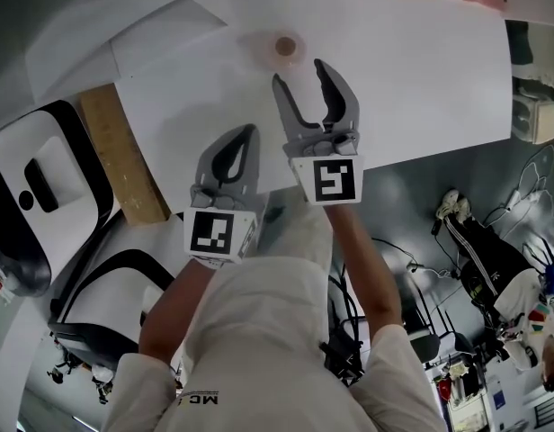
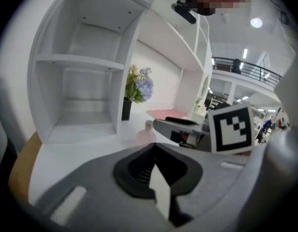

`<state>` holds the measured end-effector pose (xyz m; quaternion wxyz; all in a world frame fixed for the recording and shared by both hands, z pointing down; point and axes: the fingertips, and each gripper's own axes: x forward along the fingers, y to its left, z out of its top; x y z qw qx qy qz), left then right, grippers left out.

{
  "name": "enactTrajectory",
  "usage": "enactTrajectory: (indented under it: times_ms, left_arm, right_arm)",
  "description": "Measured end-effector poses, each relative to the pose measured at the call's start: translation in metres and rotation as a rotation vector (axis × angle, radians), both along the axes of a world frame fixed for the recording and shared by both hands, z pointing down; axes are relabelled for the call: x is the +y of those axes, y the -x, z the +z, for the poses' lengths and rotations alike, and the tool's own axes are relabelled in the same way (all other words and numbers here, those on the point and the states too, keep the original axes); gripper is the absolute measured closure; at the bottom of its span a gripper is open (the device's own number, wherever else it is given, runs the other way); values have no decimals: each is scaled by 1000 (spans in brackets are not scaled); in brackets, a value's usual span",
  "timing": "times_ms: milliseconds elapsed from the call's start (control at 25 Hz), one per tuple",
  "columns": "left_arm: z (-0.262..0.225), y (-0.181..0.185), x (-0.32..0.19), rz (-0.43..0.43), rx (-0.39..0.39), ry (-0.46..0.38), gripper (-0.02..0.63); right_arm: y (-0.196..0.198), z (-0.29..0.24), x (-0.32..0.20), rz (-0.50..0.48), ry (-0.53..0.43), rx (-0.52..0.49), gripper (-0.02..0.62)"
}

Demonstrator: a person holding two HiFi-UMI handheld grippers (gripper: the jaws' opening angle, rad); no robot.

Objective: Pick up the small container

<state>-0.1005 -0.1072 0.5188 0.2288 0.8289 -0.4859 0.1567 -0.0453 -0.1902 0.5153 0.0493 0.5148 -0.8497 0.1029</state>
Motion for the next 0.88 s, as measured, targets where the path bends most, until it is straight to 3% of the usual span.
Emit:
enactTrajectory:
  times_ms: [560,880]
  left_arm:
    - [25,2,-21,-46,9,23,604]
    - [33,9,-19,-57,6,38,604]
  right_arm:
    - [8,38,-33,-67,40,70,372]
    - [20,40,-39,-138,5,74,468]
